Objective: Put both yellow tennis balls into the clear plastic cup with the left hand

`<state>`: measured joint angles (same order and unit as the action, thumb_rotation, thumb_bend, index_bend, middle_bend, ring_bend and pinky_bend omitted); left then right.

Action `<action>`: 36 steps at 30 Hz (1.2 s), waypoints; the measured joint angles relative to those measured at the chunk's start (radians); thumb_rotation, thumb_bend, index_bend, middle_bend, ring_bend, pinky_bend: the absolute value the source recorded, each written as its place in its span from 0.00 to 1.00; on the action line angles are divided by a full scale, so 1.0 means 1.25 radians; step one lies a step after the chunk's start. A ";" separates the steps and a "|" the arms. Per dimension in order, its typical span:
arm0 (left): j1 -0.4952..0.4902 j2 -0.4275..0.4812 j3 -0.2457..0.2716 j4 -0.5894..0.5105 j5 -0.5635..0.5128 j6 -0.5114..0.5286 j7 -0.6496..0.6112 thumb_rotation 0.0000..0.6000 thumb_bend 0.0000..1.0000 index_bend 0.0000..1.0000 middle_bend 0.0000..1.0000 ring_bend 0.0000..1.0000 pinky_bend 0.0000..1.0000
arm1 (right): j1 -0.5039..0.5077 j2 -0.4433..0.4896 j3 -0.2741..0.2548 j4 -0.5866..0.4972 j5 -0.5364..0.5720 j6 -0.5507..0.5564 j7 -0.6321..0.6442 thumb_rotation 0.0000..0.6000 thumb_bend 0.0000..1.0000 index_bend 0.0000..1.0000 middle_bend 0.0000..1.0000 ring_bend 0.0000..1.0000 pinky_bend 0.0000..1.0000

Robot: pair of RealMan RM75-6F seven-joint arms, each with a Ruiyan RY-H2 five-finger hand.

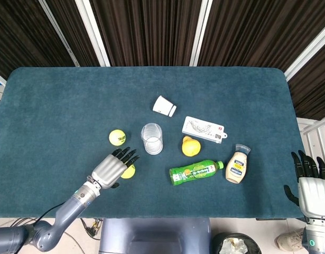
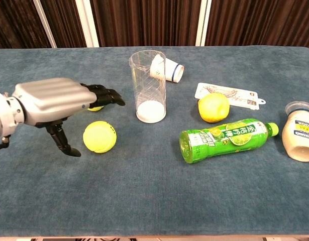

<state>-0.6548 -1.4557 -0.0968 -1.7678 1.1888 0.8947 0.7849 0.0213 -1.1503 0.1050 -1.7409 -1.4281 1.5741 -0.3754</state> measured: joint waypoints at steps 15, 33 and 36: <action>-0.048 -0.045 0.041 0.063 -0.049 -0.001 0.016 1.00 0.04 0.11 0.19 0.25 0.44 | 0.001 0.000 0.000 0.001 0.005 -0.004 -0.001 1.00 0.34 0.03 0.08 0.12 0.07; -0.076 -0.085 0.067 0.133 -0.012 0.020 -0.002 1.00 0.39 0.45 0.52 0.45 0.66 | 0.000 0.006 -0.001 -0.004 0.004 -0.003 0.003 1.00 0.34 0.03 0.08 0.12 0.07; -0.075 -0.088 0.068 0.143 0.020 0.034 -0.026 1.00 0.39 0.47 0.52 0.45 0.66 | 0.000 0.006 -0.002 -0.004 0.004 -0.004 0.003 1.00 0.34 0.03 0.08 0.12 0.07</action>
<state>-0.7481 -1.5654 -0.0123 -1.5896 1.2139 0.9376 0.7528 0.0213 -1.1427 0.1028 -1.7463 -1.4226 1.5692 -0.3719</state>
